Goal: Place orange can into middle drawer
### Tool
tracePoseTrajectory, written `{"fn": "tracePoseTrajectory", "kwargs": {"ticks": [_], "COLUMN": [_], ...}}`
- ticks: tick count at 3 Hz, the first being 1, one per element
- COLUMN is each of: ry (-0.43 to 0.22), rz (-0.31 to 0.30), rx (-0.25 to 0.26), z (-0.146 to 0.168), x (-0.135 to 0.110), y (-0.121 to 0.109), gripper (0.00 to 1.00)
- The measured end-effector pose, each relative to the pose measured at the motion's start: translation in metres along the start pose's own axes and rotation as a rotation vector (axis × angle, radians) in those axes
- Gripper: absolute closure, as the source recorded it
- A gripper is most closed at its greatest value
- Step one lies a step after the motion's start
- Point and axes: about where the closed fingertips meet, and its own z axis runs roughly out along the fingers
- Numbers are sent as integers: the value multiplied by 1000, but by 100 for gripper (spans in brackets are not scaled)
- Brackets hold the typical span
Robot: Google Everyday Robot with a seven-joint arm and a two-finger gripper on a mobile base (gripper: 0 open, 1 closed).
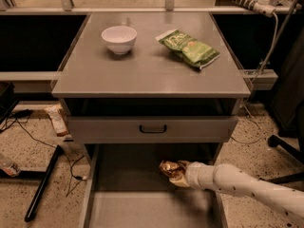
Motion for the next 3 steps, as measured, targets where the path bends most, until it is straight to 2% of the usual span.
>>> {"fn": "tracePoseTrajectory", "kwargs": {"ticks": [1,2,3], "ry": [-2,18,23], "rz": [6,5,1], "rx": [-3,-63,-142], "z": [3,17,29], "x": [1,8,13], "y": [2,18,43], "gripper": [100,100,100]}}
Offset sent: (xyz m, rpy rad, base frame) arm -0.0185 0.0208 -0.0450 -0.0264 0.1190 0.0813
